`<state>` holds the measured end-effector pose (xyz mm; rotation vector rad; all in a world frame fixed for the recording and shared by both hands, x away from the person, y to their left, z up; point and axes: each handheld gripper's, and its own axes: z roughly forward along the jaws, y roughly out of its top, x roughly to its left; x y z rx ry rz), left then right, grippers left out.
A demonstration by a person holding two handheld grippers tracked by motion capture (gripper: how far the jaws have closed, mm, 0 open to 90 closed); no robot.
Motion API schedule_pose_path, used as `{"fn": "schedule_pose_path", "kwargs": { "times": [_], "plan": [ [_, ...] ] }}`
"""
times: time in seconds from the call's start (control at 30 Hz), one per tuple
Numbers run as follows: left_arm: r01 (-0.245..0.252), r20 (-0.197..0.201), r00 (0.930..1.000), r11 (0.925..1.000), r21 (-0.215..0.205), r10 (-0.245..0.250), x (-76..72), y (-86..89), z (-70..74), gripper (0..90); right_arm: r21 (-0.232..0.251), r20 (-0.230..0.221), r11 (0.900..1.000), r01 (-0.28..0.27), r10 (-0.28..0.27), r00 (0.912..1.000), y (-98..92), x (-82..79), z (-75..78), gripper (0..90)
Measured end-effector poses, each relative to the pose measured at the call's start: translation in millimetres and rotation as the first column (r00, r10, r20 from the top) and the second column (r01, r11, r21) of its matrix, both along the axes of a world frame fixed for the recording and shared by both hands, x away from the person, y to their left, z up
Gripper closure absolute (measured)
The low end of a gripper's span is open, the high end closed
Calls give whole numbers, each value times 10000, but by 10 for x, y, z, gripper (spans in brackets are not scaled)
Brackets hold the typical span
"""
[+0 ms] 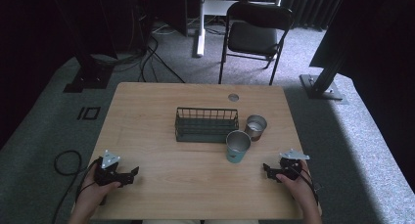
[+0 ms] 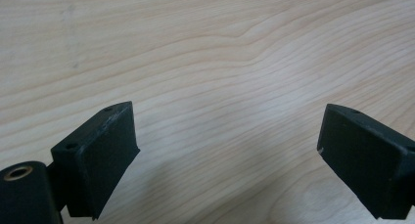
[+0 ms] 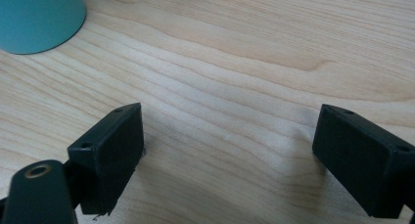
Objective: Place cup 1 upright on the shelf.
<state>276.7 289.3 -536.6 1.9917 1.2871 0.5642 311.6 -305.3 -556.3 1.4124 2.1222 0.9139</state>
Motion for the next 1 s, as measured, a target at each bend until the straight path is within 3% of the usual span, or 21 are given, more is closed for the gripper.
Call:
{"fn": "schedule_pose_path", "kwargs": {
  "times": [0.47,0.77,1.0],
  "plan": [
    [964,82,9953,9953,33,-965,75,-235,64,84,0,1,10000,1,-1,10000,0,0,0,115],
    [1625,260,9863,9867,71,-1626,113,-423,98,84,1,3,10000,0,0,10000,0,0,0,115],
    [2210,302,9746,9749,249,-2217,126,-548,117,84,0,6,10000,1,-1,10000,0,0,0,115]
  ]
}}
